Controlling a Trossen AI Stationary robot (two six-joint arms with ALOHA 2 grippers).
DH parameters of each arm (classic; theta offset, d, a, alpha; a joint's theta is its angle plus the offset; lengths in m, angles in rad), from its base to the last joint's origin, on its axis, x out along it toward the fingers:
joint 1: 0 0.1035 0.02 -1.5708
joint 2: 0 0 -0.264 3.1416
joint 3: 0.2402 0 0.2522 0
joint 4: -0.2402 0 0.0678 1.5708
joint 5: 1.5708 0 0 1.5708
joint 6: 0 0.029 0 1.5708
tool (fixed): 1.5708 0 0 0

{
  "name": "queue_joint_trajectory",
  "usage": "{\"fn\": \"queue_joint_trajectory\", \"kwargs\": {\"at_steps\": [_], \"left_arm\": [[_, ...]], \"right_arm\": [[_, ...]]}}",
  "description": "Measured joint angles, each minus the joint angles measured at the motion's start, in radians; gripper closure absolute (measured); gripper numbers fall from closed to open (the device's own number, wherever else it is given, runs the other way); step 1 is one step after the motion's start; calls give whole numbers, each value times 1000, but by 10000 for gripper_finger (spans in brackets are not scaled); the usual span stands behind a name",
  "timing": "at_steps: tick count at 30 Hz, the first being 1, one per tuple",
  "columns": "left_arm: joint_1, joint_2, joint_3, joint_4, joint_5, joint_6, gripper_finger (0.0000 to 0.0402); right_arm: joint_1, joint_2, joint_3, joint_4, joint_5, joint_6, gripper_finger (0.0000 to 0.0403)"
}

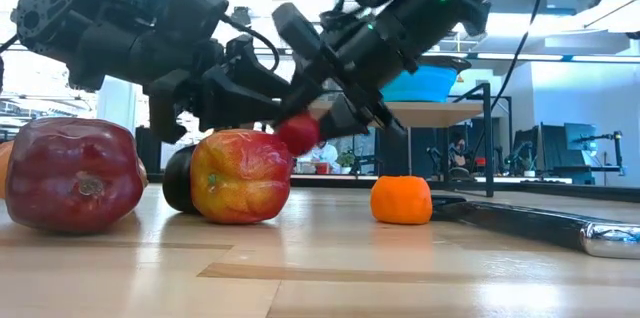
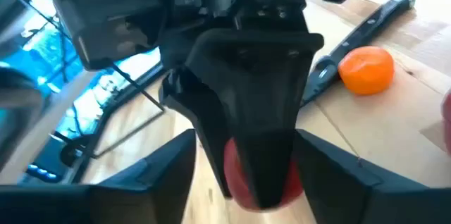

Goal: Pick & Place Fruit
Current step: Put the right red pomegranate into the blue strainer bowl on the shelf

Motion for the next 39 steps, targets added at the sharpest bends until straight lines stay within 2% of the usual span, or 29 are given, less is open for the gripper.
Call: {"fn": "queue_joint_trajectory", "kwargs": {"at_steps": [4,9,15,19,24,27,30,34,36,39], "left_arm": [[1,-1,1,6,-11,-41,118],[0,-1,0,1,-11,-89,73],[0,-1,0,1,-10,-182,57],[0,-1,0,1,-10,-250,65],[0,-1,0,1,-9,-290,78],[0,-1,0,1,-9,-292,85],[0,-1,0,1,-9,-295,90],[0,-1,0,0,-9,-295,94],[0,-1,0,0,-9,-295,96],[0,0,-1,0,-9,-296,96]], "right_arm": [[8,-44,1,-157,-68,21,229],[42,-175,0,-387,-74,18,238],[76,-398,0,-479,-150,-77,225],[48,-563,1,-429,-65,-197,223],[-106,-732,2,-456,136,-321,230],[-269,-786,2,-547,157,-360,230],[-450,-799,2,-645,101,-362,226],[-647,-779,2,-688,-59,-364,220],[-709,-757,2,-687,-128,-372,219],[-765,-725,2,-695,-170,-375,219]]}}
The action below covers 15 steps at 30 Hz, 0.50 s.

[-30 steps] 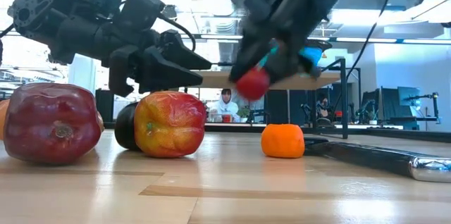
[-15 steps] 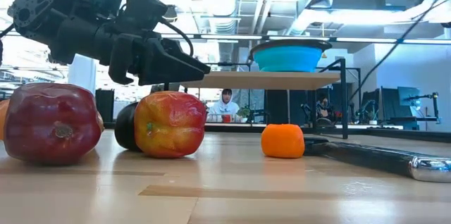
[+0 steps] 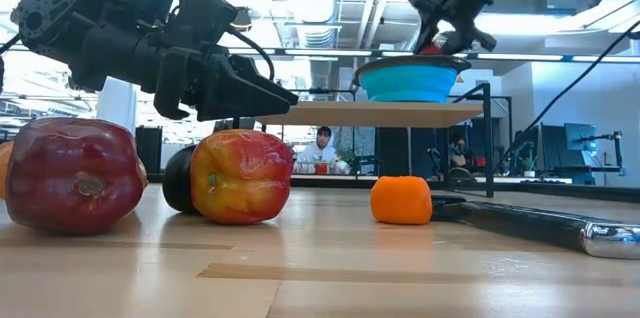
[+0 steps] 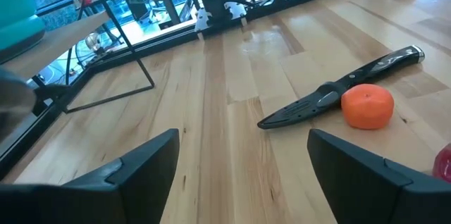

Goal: Pick & Place Fruit
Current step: Put the right red pomegranate into the blue strainer bowl on the shelf, then put the orange into the blue strainer bowl on the shelf

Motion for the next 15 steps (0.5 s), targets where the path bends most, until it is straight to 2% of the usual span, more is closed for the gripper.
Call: {"fn": "queue_joint_trajectory", "kwargs": {"at_steps": [6,15], "left_arm": [[0,0,0,-1,0,-3,98],[0,0,0,-1,0,-3,99]], "right_arm": [[-35,29,0,-23,-19,-7,206],[-38,31,0,-56,-21,-7,146]]}}
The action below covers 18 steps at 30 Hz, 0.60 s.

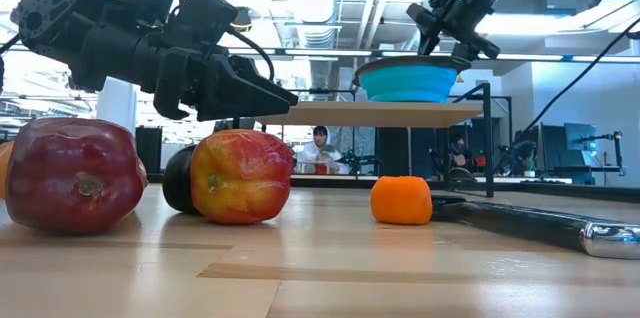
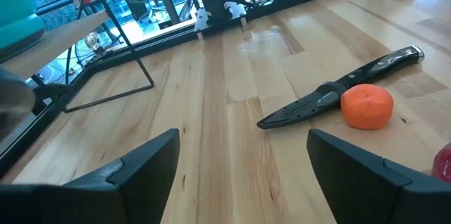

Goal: Pick & Place Fruit
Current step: Put the orange into the blue strainer bowl on the shelf

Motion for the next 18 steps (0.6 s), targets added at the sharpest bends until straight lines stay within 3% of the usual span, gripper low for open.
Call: {"fn": "queue_joint_trajectory", "kwargs": {"at_steps": [6,10,13,18], "left_arm": [[0,0,0,0,0,0,99],[0,0,0,0,0,-42,99],[0,0,0,0,0,-91,99],[-16,0,0,-17,0,-105,99]], "right_arm": [[10,-31,0,57,6,-55,143],[92,-86,0,110,45,-99,143],[227,-119,0,116,120,-125,143],[565,-97,-34,117,304,-133,143]]}}
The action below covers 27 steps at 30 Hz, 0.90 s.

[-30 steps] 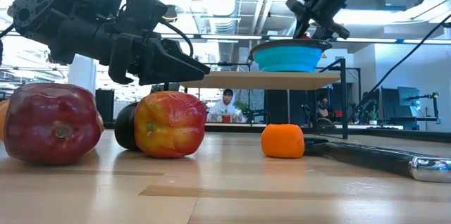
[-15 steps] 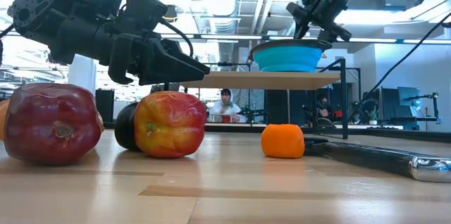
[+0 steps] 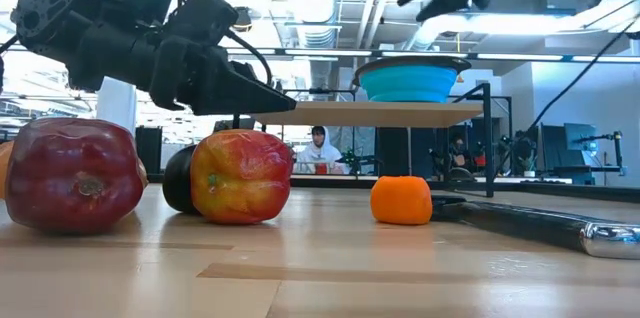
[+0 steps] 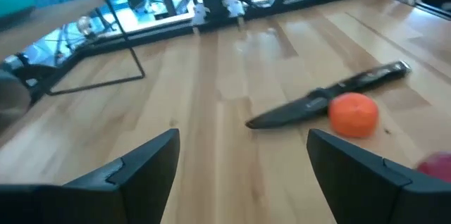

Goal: Pick & Place Fruit
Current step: Put the orange into the blue strainer bowl on the shelf

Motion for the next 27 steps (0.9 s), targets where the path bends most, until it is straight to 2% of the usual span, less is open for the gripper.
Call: {"fn": "queue_joint_trajectory", "kwargs": {"at_steps": [4,9,14,19,22,27], "left_arm": [[-32,0,0,-59,0,0,99],[-94,0,0,-97,0,-17,99],[-140,0,28,-150,0,-78,99],[-176,-8,109,-247,-1,-151,99],[-188,-20,165,-332,-2,-158,99],[-191,-23,220,-382,-3,-263,99]], "right_arm": [[251,71,-73,2,110,108,143],[489,224,-145,33,118,355,143],[656,402,-133,86,121,481,143],[737,554,-101,105,177,639,143],[747,636,-95,214,189,576,143],[711,742,-95,404,141,245,143]]}}
